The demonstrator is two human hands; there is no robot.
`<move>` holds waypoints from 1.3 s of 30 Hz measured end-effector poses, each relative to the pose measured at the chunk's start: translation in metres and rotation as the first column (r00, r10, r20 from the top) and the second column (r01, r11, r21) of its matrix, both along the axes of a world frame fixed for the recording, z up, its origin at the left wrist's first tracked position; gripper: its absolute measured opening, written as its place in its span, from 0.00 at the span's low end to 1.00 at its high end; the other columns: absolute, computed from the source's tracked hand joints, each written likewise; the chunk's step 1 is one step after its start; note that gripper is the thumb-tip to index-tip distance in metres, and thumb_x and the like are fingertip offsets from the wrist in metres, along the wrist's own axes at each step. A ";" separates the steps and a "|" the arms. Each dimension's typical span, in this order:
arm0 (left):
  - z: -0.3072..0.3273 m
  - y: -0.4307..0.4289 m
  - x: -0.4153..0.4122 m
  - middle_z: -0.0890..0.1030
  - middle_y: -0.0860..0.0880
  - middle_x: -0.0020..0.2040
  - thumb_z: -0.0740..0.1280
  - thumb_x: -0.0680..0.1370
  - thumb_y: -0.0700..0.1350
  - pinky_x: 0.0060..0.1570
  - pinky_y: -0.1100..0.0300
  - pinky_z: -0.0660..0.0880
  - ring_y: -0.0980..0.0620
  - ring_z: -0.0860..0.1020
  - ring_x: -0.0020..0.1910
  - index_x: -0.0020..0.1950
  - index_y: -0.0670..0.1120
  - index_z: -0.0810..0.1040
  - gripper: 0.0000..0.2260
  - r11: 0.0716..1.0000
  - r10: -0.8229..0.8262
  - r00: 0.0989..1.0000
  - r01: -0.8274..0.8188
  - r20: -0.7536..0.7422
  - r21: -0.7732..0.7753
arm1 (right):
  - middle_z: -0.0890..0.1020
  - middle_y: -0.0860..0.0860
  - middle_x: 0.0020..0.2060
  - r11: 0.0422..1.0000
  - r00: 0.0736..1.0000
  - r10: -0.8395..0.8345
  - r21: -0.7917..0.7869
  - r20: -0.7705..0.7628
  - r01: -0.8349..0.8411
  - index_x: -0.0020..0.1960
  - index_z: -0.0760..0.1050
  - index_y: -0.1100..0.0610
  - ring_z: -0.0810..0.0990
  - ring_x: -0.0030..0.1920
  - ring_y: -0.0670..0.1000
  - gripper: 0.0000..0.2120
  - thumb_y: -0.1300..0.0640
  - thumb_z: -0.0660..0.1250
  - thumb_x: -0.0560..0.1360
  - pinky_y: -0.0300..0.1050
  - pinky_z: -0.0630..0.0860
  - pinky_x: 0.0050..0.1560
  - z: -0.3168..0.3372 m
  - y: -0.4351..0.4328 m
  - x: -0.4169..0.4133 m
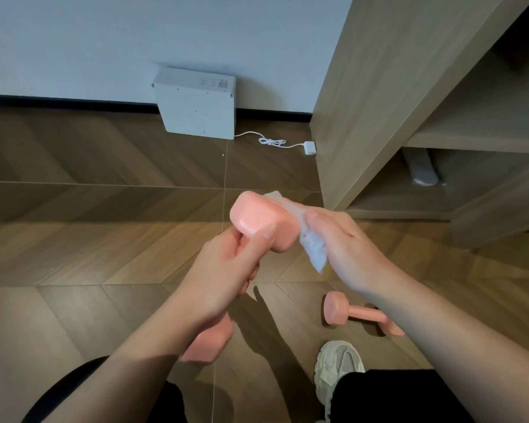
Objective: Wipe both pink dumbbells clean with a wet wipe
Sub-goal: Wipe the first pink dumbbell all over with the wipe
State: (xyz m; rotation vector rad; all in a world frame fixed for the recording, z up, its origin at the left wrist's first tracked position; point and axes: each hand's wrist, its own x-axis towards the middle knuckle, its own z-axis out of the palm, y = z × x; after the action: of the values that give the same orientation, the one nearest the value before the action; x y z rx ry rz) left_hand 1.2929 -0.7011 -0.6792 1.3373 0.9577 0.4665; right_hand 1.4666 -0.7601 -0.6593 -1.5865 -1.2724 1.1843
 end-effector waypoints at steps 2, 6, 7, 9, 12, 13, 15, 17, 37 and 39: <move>-0.002 0.002 0.001 0.71 0.51 0.28 0.62 0.66 0.71 0.27 0.62 0.65 0.55 0.67 0.26 0.42 0.46 0.75 0.27 0.998 0.055 0.998 -0.055 -0.006 -0.032 | 0.82 0.49 0.59 1.000 1.000 -0.018 0.021 0.003 0.018 0.69 0.73 0.58 0.77 0.62 0.43 0.25 0.52 0.49 0.78 0.38 0.72 0.63 0.000 0.000 -0.003; -0.005 0.006 0.001 0.71 0.51 0.29 0.62 0.68 0.70 0.28 0.59 0.65 0.54 0.66 0.26 0.46 0.46 0.76 0.28 0.990 0.097 0.995 -0.097 -0.004 -0.104 | 0.77 0.51 0.67 1.000 0.999 -0.004 0.018 -0.038 0.005 0.70 0.71 0.56 0.73 0.68 0.44 0.23 0.54 0.49 0.79 0.42 0.69 0.70 0.004 -0.004 -0.006; -0.004 0.005 0.002 0.71 0.51 0.29 0.63 0.67 0.70 0.28 0.60 0.65 0.54 0.67 0.26 0.47 0.45 0.76 0.29 0.993 0.076 0.997 -0.076 0.001 -0.091 | 0.78 0.55 0.64 0.999 0.999 -0.033 -0.002 -0.018 0.033 0.68 0.73 0.57 0.75 0.66 0.48 0.23 0.52 0.49 0.79 0.50 0.70 0.69 0.003 -0.002 -0.004; -0.002 0.002 0.004 0.72 0.51 0.29 0.63 0.67 0.70 0.28 0.60 0.66 0.54 0.67 0.27 0.48 0.44 0.77 0.29 0.996 0.051 0.999 -0.051 -0.002 -0.067 | 0.79 0.62 0.60 0.998 0.998 -0.061 -0.028 0.024 0.062 0.65 0.76 0.60 0.75 0.64 0.57 0.25 0.49 0.50 0.78 0.62 0.69 0.66 0.002 -0.001 -0.001; 0.000 0.006 0.006 0.72 0.49 0.30 0.62 0.71 0.70 0.29 0.58 0.66 0.54 0.67 0.26 0.49 0.44 0.77 0.29 0.986 0.096 0.995 -0.099 -0.031 -0.130 | 0.78 0.51 0.65 0.999 0.999 -0.035 0.029 -0.039 0.036 0.69 0.72 0.55 0.74 0.68 0.47 0.22 0.53 0.50 0.79 0.44 0.71 0.68 0.003 -0.006 -0.005; 0.000 0.008 0.005 0.72 0.49 0.30 0.62 0.73 0.69 0.29 0.58 0.66 0.53 0.67 0.26 0.50 0.44 0.77 0.28 0.981 0.110 0.993 -0.115 -0.037 -0.157 | 0.78 0.44 0.64 0.999 0.998 -0.021 0.033 -0.066 0.023 0.68 0.72 0.50 0.73 0.67 0.41 0.20 0.54 0.50 0.79 0.35 0.70 0.65 0.006 -0.008 -0.007; 0.000 0.011 0.005 0.71 0.48 0.31 0.62 0.72 0.70 0.30 0.57 0.66 0.53 0.67 0.27 0.52 0.45 0.78 0.29 0.979 0.106 0.994 -0.110 -0.031 -0.173 | 0.80 0.38 0.58 0.999 0.996 -0.046 0.004 -0.082 0.046 0.62 0.74 0.44 0.75 0.64 0.37 0.18 0.52 0.51 0.78 0.30 0.70 0.60 0.010 -0.005 -0.005; 0.001 0.011 0.005 0.71 0.48 0.31 0.61 0.71 0.70 0.29 0.57 0.65 0.53 0.67 0.27 0.51 0.46 0.77 0.28 0.980 0.104 0.994 -0.105 -0.018 -0.166 | 0.82 0.40 0.57 0.992 0.990 -0.124 0.012 -0.061 0.125 0.62 0.75 0.46 0.77 0.61 0.38 0.21 0.51 0.51 0.75 0.35 0.72 0.61 0.010 -0.001 0.004; 0.006 0.012 0.002 0.71 0.47 0.32 0.60 0.69 0.70 0.28 0.59 0.65 0.52 0.67 0.26 0.47 0.44 0.75 0.29 0.972 0.098 0.995 -0.099 -0.013 -0.215 | 0.84 0.53 0.49 0.968 0.969 -0.174 -0.153 0.175 0.201 0.57 0.79 0.49 0.81 0.45 0.41 0.18 0.55 0.51 0.84 0.26 0.70 0.42 0.019 0.008 -0.006; 0.006 0.010 0.006 0.71 0.48 0.32 0.59 0.69 0.72 0.27 0.59 0.66 0.52 0.67 0.26 0.47 0.44 0.76 0.31 0.970 0.079 0.997 -0.082 -0.023 -0.228 | 0.84 0.51 0.46 0.966 0.975 -0.217 -0.131 0.047 0.222 0.48 0.80 0.50 0.81 0.40 0.39 0.18 0.58 0.51 0.83 0.29 0.72 0.39 0.019 0.009 -0.009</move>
State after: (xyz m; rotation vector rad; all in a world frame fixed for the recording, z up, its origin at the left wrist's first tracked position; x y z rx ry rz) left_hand 1.2985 -0.6915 -0.6734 1.0982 1.0469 0.3960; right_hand 1.4572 -0.7507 -0.6407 -1.8008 -1.0227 1.1274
